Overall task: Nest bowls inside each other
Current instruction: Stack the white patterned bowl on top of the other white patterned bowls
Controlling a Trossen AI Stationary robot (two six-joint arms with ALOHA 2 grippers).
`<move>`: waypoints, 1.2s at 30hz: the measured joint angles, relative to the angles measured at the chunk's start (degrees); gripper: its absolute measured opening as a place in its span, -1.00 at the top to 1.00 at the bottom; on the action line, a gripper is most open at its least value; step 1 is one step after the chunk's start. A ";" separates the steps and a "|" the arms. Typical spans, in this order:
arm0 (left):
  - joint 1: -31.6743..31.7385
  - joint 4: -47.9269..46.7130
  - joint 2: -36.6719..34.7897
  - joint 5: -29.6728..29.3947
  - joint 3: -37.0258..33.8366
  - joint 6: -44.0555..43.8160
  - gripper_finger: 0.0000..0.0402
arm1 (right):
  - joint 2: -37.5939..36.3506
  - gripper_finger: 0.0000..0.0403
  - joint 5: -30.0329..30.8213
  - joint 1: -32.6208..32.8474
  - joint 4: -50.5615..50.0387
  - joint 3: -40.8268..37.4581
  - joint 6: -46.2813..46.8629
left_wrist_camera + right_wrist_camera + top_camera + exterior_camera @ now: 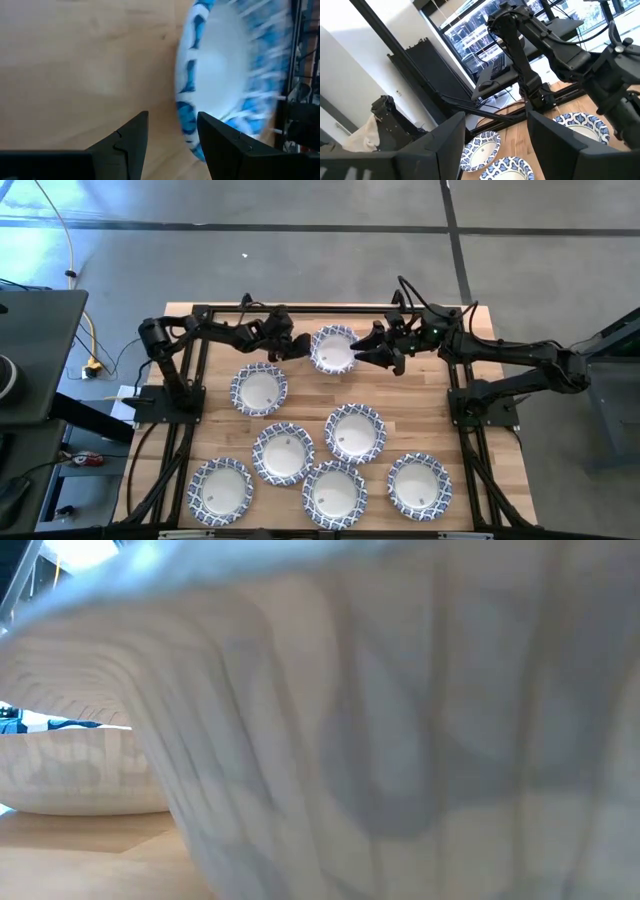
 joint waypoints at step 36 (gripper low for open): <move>-0.21 4.05 1.64 -1.76 5.25 -0.48 0.41 | 0.01 -0.02 -1.03 0.00 -2.56 0.00 -0.87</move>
